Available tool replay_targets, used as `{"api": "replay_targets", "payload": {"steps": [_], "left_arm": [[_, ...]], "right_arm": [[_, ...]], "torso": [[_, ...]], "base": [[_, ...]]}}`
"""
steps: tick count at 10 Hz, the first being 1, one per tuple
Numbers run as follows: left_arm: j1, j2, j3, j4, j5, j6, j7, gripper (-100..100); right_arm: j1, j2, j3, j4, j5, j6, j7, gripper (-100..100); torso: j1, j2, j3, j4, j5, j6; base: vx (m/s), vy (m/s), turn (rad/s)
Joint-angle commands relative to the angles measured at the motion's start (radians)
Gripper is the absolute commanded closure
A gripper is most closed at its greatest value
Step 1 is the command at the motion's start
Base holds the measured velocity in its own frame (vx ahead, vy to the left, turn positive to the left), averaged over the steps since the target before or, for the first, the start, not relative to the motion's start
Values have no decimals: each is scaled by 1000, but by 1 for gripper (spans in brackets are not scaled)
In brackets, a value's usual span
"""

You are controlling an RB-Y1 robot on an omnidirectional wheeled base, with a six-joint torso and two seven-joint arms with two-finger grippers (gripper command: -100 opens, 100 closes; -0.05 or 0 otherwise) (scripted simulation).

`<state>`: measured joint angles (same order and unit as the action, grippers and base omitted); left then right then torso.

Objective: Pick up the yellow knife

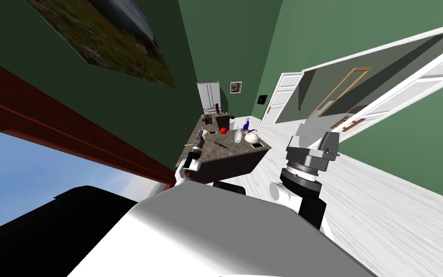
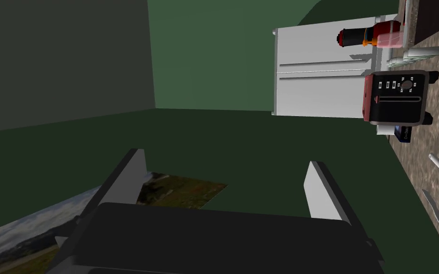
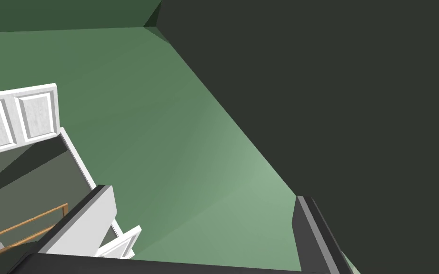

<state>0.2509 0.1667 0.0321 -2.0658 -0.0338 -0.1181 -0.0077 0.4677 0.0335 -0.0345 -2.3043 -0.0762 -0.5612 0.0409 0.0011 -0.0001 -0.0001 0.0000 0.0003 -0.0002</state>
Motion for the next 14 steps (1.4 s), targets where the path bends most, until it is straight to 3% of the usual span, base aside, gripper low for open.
{"api": "replay_targets", "payload": {"steps": [1,2,3,4,5,6,7,8,9,10,14], "left_arm": [[-50,24,4,50,17,50,-3,-100],[-64,24,4,59,17,65,-3,-100],[-106,44,5,91,32,113,-6,-100],[-111,44,5,108,32,114,-6,-100],[-151,65,6,136,48,162,-9,-100],[-160,65,6,160,48,165,-9,-100],[-208,86,8,196,65,212,-12,-100],[-210,86,8,215,65,218,-12,-100],[-250,107,9,238,82,267,-15,-100],[-262,107,9,268,82,273,-15,-100],[-366,150,11,391,118,389,-20,-100]], "right_arm": [[0,0,0,0,0,0,0,0],[0,0,0,0,0,0,0,0],[0,0,0,0,0,0,0,0],[0,0,0,0,0,0,0,0],[0,0,0,0,0,0,0,0],[0,0,0,0,0,0,0,0],[0,0,0,0,0,0,0,0],[0,0,0,0,0,0,0,0],[0,0,0,0,0,0,0,0],[0,0,0,0,0,0,0,0],[0,0,0,0,0,0,0,0]], "torso": [[0,0,0,0,0,0],[0,0,0,0,0,0],[0,0,0,0,0,0],[0,0,0,0,0,0],[0,0,0,0,0,0],[0,0,0,0,0,0],[0,0,0,0,0,0],[-1,0,0,0,0,0],[0,0,0,0,0,0],[-1,0,0,0,0,0],[-1,-1,0,0,0,0]], "base": [[-7,11,-97],[-5,11,-72],[-6,9,-127],[-5,10,-66],[-5,7,-130],[-4,11,-63],[-3,8,-126],[-2,9,-78],[-4,8,-149],[-4,9,-71],[-2,9,-103]]}}
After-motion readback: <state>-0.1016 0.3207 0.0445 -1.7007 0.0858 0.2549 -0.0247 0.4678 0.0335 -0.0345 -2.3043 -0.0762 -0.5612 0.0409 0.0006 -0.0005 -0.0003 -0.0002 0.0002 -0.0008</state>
